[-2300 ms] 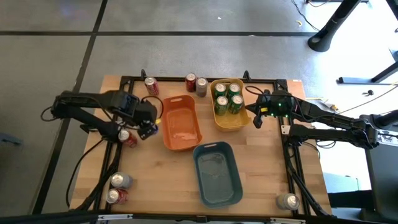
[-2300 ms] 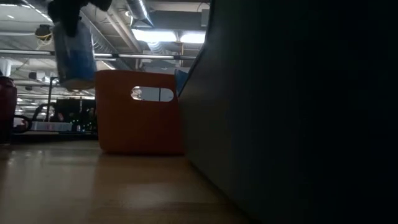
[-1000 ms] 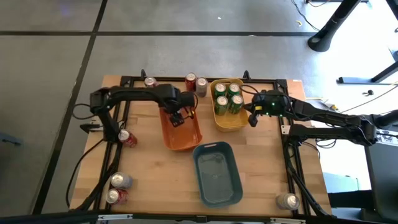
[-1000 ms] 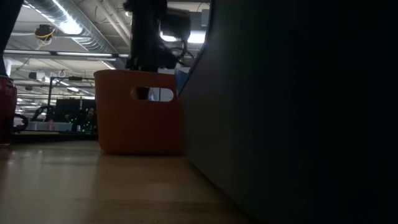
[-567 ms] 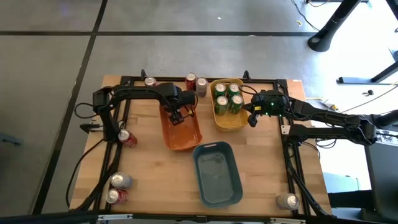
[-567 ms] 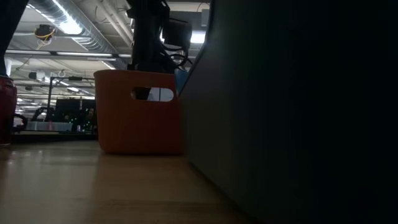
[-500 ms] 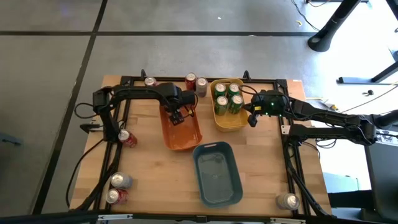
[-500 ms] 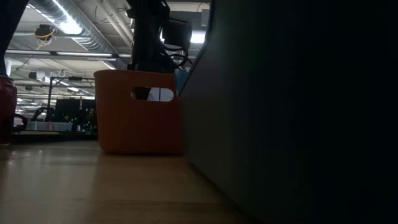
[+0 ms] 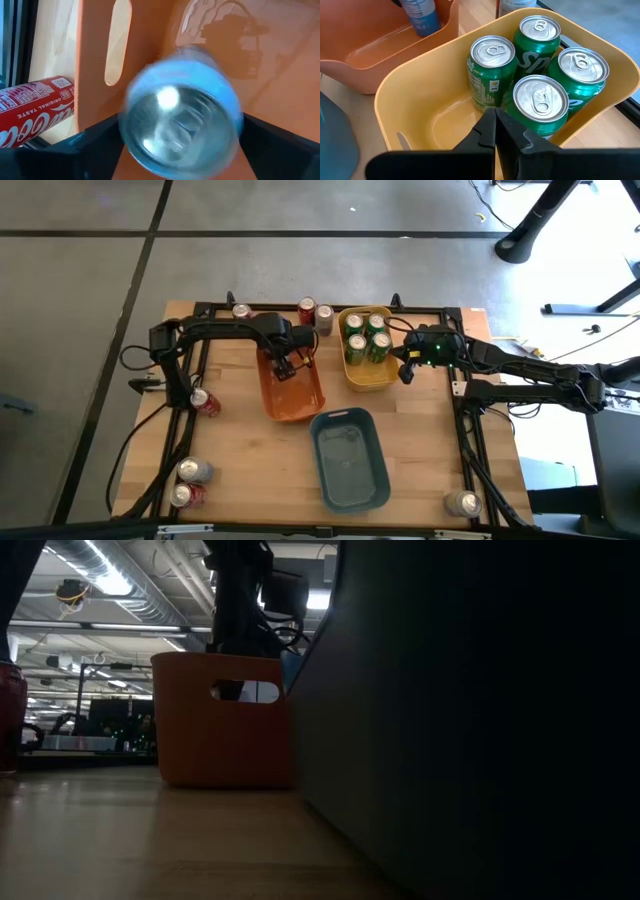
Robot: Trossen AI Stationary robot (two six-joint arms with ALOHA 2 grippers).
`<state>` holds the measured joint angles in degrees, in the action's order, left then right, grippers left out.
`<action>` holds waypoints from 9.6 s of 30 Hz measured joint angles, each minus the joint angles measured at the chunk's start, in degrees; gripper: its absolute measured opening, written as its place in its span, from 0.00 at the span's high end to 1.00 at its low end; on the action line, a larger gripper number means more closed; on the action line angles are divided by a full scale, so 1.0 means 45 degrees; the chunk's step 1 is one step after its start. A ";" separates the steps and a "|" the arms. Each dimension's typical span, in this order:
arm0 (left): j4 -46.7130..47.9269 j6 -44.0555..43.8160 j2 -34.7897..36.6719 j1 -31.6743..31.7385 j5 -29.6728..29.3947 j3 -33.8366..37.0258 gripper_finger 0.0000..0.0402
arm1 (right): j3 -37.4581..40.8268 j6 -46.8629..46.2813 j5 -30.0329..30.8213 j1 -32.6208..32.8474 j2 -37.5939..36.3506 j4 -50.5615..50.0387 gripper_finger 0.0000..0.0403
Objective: Sort soda cans
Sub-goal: Put the white soda can into the orange bin
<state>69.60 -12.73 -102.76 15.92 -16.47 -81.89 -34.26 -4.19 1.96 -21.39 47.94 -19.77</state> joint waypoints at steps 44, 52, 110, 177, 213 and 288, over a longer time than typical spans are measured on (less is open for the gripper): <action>-0.2009 -0.1625 1.1060 -0.1220 -0.0238 0.4501 0.03 | -0.1485 -0.0106 -0.2140 0.0000 0.4878 0.9352 0.99; -0.2591 -0.0820 1.1370 -0.1223 -0.0252 0.4866 0.03 | -0.5681 0.1566 -0.1675 -0.0139 0.7923 0.5301 0.85; -0.3725 -0.0126 1.1220 -0.1219 -0.0269 0.5124 0.03 | -1.5135 0.0229 -0.0908 -0.2157 1.6432 -0.3130 0.04; -0.4046 0.0505 1.1191 -0.1209 -0.0268 0.5139 0.03 | -1.5140 0.1995 -0.1549 0.1418 1.4756 -0.2820 0.33; -0.4046 0.0549 1.1194 -0.1209 -0.0268 0.5139 0.03 | -1.5144 0.1991 -0.1229 0.1464 1.5842 -0.2507 0.10; -0.4075 -0.0372 1.1196 -0.1209 -0.0272 0.5139 0.03 | -0.9410 -1.6663 -0.2635 1.7660 0.8108 -1.0447 0.10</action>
<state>51.27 -14.41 -52.38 10.48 -17.69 -58.76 -76.60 -79.17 -9.90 58.09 84.43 -66.78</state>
